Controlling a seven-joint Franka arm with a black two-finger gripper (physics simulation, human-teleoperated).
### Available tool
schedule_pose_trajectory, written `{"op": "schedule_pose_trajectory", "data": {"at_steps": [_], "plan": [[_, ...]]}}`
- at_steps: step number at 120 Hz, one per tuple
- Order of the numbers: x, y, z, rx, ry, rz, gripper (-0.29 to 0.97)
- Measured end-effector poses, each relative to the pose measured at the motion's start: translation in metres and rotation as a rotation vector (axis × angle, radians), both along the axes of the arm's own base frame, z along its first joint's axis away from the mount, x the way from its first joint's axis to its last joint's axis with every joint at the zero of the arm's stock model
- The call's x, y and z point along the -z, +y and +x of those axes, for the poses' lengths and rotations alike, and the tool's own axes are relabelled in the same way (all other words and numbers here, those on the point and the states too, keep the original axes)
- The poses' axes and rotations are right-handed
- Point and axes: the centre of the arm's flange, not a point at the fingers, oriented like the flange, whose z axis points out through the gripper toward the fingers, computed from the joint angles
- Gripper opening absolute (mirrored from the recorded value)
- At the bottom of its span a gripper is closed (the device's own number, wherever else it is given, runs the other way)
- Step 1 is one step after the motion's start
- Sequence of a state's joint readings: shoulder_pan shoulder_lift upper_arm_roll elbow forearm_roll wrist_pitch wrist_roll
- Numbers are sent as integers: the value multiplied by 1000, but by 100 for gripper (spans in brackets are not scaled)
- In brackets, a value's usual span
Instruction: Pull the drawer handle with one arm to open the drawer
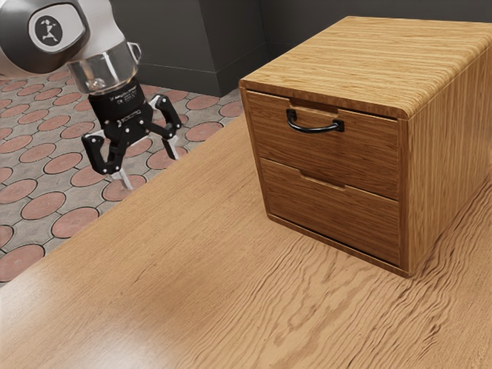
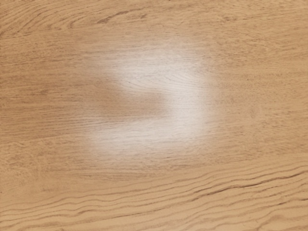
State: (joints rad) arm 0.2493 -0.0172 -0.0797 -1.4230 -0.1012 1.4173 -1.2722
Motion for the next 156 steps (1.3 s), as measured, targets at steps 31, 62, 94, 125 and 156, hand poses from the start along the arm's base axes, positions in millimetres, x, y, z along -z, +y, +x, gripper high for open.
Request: {"op": "schedule_pose_trajectory", "data": {"at_steps": [31,62,94,125,156], "plan": [[0,23,-4,-44,1,0,68],[-82,4,-52,-56,-140,38,68],[-79,-41,-33,-31,-170,32,68],[-67,-38,0,-78,-245,6,64],[-93,-54,-14,-86,-327,-50,57]]}}
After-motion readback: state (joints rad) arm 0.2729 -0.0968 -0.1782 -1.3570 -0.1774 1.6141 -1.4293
